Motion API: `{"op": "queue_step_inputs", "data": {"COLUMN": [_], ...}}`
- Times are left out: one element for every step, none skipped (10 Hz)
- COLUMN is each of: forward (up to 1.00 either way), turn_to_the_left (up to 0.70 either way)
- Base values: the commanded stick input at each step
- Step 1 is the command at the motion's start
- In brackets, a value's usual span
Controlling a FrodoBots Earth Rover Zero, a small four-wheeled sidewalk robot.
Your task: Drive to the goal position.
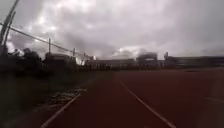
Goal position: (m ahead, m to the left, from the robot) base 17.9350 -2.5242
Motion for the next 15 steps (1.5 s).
{"op": "queue_step_inputs", "data": {"forward": [0.50, 0.50, 0.50, 0.50, 0.50, 0.50, 0.50, 0.50, 0.50, 0.50, 0.50, 0.50, 0.50, 0.50, 0.50], "turn_to_the_left": [0.00, 0.00, 0.00, 0.00, 0.00, 0.00, 0.00, 0.00, 0.00, 0.00, 0.00, 0.00, 0.00, 0.00, 0.00]}}
